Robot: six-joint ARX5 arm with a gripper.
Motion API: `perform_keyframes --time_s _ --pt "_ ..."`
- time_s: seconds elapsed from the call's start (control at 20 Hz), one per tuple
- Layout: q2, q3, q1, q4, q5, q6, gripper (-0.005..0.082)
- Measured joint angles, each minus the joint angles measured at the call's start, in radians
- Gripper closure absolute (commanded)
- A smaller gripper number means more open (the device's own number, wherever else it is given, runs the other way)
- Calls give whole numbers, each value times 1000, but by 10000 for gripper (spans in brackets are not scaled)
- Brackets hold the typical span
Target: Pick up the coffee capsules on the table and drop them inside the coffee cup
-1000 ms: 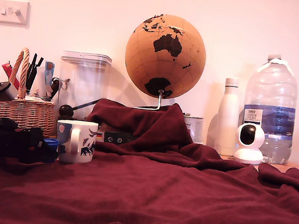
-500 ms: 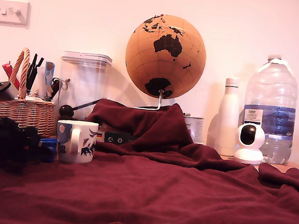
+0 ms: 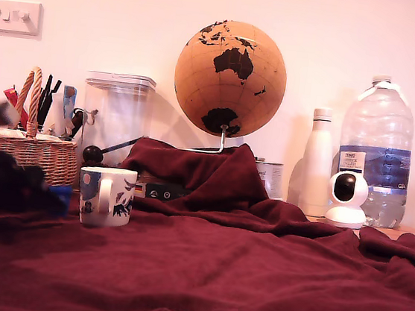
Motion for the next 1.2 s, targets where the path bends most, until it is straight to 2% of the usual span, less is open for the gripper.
perform_keyframes --time_s 0.65,0.95,1.1,1.2 --pt "-321 0 5 -251 35 45 607" --pt "-339 0 1 -257 35 44 607" --pt "-339 1 -18 -251 33 12 607" --pt "-339 25 -51 -290 11 6 607"
